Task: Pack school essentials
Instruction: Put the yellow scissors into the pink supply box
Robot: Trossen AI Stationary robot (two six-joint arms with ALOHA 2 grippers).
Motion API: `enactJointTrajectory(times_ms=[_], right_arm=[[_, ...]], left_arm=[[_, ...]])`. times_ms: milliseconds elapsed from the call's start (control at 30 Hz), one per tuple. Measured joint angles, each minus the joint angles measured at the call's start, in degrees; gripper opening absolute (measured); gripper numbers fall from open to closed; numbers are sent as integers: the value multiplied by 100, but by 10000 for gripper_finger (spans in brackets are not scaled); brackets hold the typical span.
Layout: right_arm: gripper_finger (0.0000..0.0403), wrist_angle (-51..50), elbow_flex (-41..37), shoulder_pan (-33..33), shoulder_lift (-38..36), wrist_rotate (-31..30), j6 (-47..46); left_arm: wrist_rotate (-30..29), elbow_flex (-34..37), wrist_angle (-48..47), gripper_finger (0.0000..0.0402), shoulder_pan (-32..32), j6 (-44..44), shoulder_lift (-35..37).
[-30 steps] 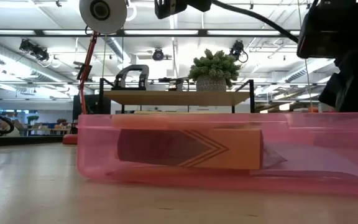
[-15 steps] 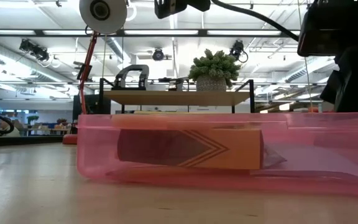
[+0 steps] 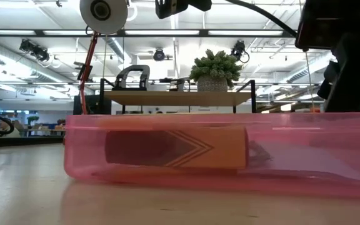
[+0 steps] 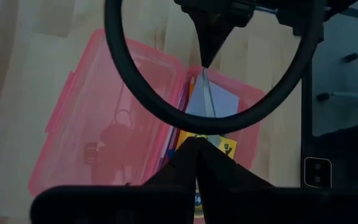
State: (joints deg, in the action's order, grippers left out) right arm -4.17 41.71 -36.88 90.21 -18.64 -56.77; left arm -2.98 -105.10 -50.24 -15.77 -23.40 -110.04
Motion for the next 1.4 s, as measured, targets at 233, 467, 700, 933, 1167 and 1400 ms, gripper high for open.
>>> enactJointTrajectory(times_ms=[233,467,700,933,1167,1400], right_arm=[[6,-298,0,0,0,31,-99],[6,139,0,-2,0,-208,-222],[6,-36,0,-4,0,27,-138],[6,-37,0,-12,-21,31,-206],[6,-93,2,-210,-283,-39,-402],[6,-204,2,-482,-560,-378,-529]], left_arm=[[0,0,0,18,0,0,0],[1,0,0,7,0,0,0],[24,0,-110,25,-4,-12,0],[731,159,-324,41,-322,300,-52],[708,921,-283,76,-438,148,-66],[1216,1568,1059,78,-441,-157,-70]])
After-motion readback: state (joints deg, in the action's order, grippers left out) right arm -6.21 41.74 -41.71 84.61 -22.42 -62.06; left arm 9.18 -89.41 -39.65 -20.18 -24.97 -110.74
